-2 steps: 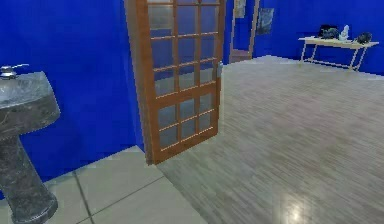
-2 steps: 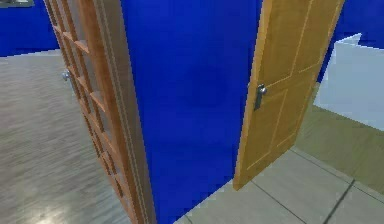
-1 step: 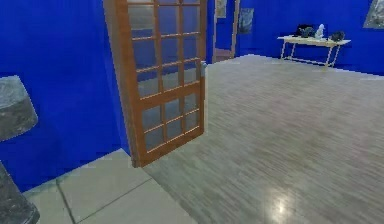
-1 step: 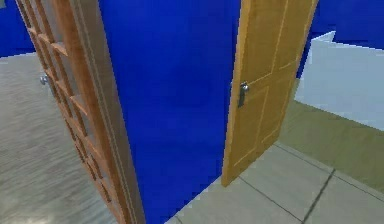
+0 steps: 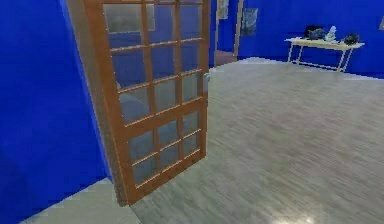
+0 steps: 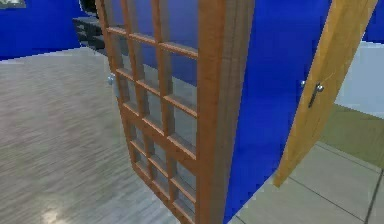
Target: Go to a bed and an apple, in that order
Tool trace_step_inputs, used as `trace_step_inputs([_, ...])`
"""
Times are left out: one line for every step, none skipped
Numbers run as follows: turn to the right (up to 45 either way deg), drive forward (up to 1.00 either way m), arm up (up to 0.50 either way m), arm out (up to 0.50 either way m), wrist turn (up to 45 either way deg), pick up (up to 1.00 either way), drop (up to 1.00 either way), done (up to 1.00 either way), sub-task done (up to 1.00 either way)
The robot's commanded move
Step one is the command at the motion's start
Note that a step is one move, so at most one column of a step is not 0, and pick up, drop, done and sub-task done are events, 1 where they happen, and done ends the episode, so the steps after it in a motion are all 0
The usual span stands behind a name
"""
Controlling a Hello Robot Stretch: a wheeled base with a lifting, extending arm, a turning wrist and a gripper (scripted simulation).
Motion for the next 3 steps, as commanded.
trace_step_inputs([24.0, 0.0, 0.0, 0.0, 0.0, 0.0, 0.0, 0.0, 0.0])
trace_step_inputs([0.0, 1.0, 0.0, 0.0, 0.0, 0.0, 0.0, 0.0, 0.0])
trace_step_inputs([3.0, 0.0, 0.0, 0.0, 0.0, 0.0, 0.0, 0.0, 0.0])
